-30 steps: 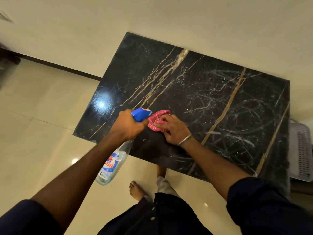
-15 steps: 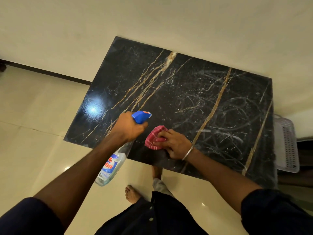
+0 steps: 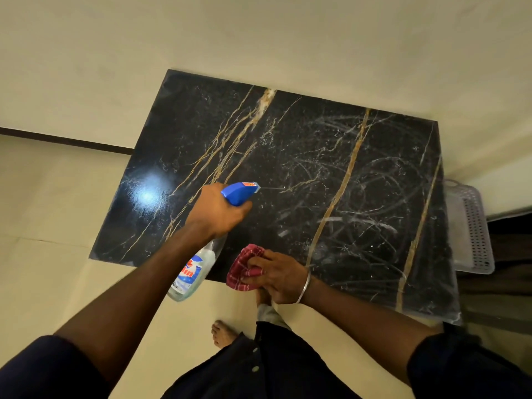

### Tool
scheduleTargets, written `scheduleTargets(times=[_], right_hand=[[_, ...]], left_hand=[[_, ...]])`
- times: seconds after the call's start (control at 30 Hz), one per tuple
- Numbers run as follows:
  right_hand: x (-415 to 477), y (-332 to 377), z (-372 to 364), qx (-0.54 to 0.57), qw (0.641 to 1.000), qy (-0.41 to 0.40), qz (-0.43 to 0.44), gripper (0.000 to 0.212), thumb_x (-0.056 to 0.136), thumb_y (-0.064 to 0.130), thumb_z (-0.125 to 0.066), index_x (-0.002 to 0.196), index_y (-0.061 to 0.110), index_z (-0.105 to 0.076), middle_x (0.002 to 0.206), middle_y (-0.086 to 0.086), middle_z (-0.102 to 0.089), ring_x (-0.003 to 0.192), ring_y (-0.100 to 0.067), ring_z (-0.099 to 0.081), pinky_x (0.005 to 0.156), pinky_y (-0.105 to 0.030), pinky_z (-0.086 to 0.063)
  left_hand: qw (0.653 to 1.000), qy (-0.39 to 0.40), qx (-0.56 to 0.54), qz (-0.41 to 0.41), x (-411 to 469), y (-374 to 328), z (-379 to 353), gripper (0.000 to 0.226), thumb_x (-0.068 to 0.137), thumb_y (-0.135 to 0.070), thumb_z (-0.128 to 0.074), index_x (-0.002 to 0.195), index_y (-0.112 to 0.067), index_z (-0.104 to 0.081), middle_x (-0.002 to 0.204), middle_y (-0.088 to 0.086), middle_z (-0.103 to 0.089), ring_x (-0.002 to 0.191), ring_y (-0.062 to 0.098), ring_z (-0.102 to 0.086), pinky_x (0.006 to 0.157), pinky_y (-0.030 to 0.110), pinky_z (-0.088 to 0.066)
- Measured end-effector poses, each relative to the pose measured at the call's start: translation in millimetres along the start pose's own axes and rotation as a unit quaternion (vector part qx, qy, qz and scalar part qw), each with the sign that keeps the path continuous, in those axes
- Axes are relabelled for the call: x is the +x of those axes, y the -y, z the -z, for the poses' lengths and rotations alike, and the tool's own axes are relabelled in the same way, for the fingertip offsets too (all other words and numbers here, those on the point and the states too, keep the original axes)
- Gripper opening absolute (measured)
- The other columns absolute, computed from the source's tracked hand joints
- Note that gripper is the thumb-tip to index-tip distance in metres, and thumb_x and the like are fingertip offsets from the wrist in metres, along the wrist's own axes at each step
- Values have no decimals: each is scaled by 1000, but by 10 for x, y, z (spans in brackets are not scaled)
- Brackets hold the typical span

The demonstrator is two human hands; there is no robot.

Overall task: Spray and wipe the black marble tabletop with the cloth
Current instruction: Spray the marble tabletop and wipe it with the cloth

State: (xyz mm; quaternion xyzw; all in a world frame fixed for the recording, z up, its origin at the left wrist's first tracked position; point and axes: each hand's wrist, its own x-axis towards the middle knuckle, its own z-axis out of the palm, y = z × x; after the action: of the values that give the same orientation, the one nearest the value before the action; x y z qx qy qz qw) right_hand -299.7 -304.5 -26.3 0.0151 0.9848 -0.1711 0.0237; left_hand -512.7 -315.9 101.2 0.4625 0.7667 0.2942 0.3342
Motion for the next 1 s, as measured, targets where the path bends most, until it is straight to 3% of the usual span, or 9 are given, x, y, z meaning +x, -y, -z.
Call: scheduleTargets(times=[0.17,0.27,0.33,0.4,0.5,0.67,0.73,0.87,1.0], right_hand=[[-2,-93,-141,15,999,37,13,51,78,25,-66,129,29,-60,130,-9,-54,121,-32,-47,93,-48,-50],[-51,-397,-86,-15,997,50,52,43,83,32,-63,126,35,-62,135,-4,-54,125,-26,-46,100,-42,-46],[-19,-784,99,-21,1000,14,2,47,77,28,-67,123,37,-64,136,-2,-56,123,-26,-48,104,-41,-43],[77,-1220,309,-22,996,-48,-77,45,80,24,-56,122,35,-66,133,-3,-57,114,-27,-50,96,-41,-48],[338,-1725,632,-25,981,-45,-188,50,81,13,-61,128,33,-63,132,-4,-53,106,-30,-50,88,-44,-52],[457,-1650,629,0,960,-73,-270,52,82,11,-64,128,36,-62,132,-2,-52,105,-27,-47,85,-43,-52],[349,-1383,465,17,968,-81,-239,55,79,11,-67,127,39,-61,131,-2,-52,108,-27,-49,86,-42,-52],[5,-961,150,24,996,-43,-70,58,70,17,-69,121,44,-63,133,2,-54,118,-25,-48,87,-35,-48],[-10,-1255,229,-29,998,33,34,57,69,27,-73,123,44,-62,135,4,-55,119,-22,-49,87,-35,-52]], left_hand=[[999,31,-6,-26,83,-59,-1,10,85,-12,-65,79,-11,-57,57,-3,-49,46,-2,-51,45,5,-38],[1000,18,-7,-16,135,-55,20,19,85,-12,-65,71,-17,-54,54,-2,-48,44,0,-49,44,6,-38],[1000,-1,-7,0,189,-48,43,24,85,-14,-65,67,-21,-51,53,-2,-48,43,3,-47,43,5,-36],[1000,-12,-9,13,248,-43,46,25,84,-16,-65,66,-23,-49,54,-3,-47,44,4,-47,42,5,-34],[1000,-9,-13,20,303,-21,31,23,85,-19,-66,69,-25,-50,55,-6,-48,47,0,-51,44,6,-36],[999,-6,-22,35,390,3,11,15,85,-19,-66,76,-20,-54,58,-5,-50,48,-1,-52,45,7,-39],[999,-17,-23,38,452,-24,25,17,85,-18,-66,74,-20,-53,57,-4,-49,46,0,-51,44,7,-38],[998,-27,-27,53,559,-91,27,20,85,-20,-66,71,-23,-52,57,-1,-51,50,8,-51,49,16,-41],[998,-35,-25,53,650,-138,40,19,84,-21,-67,70,-20,-53,57,0,-52,50,10,-51,50,20,-41]])
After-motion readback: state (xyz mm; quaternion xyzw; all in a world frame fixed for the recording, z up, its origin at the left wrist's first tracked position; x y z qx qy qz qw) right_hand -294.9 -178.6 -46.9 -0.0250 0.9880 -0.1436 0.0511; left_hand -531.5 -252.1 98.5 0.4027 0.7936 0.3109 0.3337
